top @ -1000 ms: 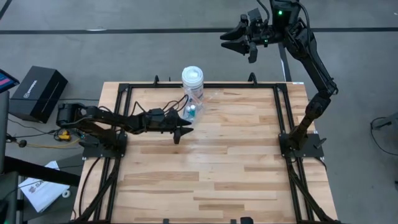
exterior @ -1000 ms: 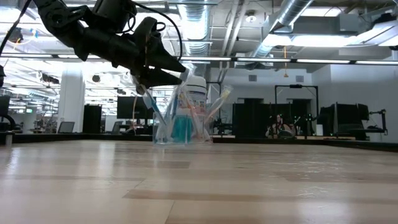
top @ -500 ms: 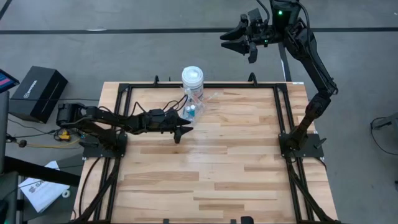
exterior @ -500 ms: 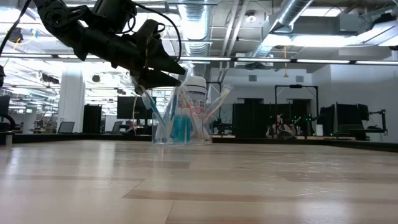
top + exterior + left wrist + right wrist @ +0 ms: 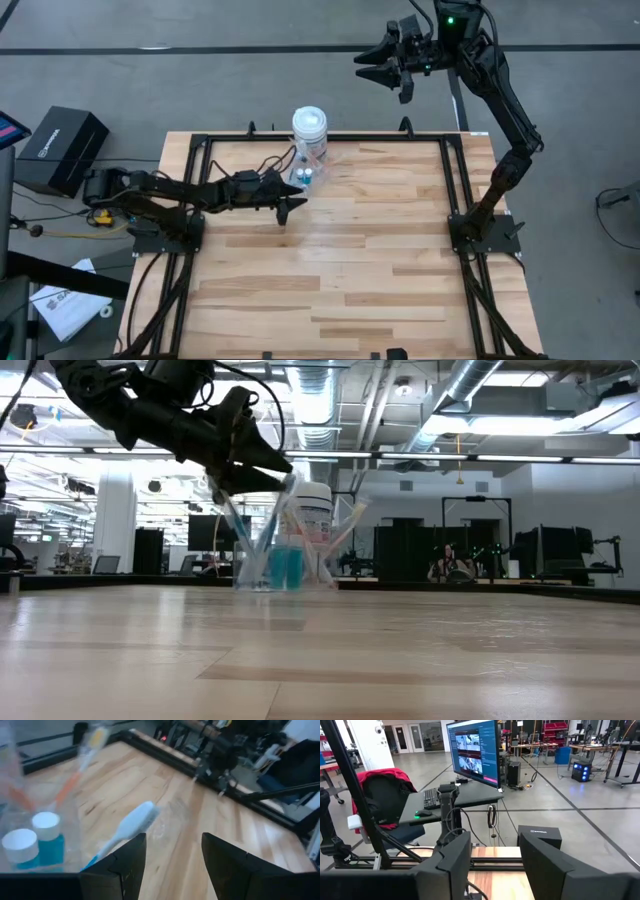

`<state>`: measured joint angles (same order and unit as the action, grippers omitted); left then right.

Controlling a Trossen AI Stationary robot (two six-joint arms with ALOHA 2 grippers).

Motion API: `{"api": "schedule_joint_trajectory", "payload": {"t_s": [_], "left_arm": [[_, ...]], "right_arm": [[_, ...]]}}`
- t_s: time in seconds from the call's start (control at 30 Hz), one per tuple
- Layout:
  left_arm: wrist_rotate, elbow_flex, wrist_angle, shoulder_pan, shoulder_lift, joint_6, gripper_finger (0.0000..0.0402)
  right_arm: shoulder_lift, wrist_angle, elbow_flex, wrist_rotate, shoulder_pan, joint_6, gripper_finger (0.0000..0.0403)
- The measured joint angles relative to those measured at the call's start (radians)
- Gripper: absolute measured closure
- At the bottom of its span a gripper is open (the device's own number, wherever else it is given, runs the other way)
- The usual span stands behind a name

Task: Pick & Place toothbrushing station
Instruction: Put the blue toothbrush into the transparent organizer

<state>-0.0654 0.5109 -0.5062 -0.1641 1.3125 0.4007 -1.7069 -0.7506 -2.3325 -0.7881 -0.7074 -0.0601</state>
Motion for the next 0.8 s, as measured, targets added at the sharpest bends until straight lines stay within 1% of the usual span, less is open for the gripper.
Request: {"api": "schedule_joint_trajectory", "payload": {"t_s": [0.13,0.27,0.37,0.43,0.5,0.63,0.8], "left_arm": [[0.0,0.0,0.12,-0.02,-0.047,0.0,0.0213],[0.002,0.001,0.125,-0.021,-0.044,0.022,0.0213],[0.002,0.001,0.129,-0.011,-0.022,0.027,0.0213],[0.003,0.001,0.124,-0.007,-0.021,0.027,0.0213],[0.004,0.001,0.123,-0.007,-0.021,0.027,0.0213],[0.004,0.001,0.121,-0.007,-0.027,0.036,0.0213],[0.004,0.001,0.124,-0.007,-0.027,0.045,0.0213]], "right_arm": [[0.0,0.0,0.0,0.0,-0.001,0.0,0.0239],[-0.002,-0.04,-0.001,0.005,-0.004,0.004,0.0239],[-0.017,-0.141,-0.001,0.067,-0.004,-0.016,0.0241],[-0.054,-0.217,-0.002,0.135,0.003,-0.067,0.0247],[-0.098,-0.337,0.003,0.168,0.015,-0.106,0.0255],[-0.223,-0.477,0.004,0.17,0.04,-0.181,0.0275],[-0.367,-0.482,0.003,0.16,0.067,-0.227,0.0297]]}}
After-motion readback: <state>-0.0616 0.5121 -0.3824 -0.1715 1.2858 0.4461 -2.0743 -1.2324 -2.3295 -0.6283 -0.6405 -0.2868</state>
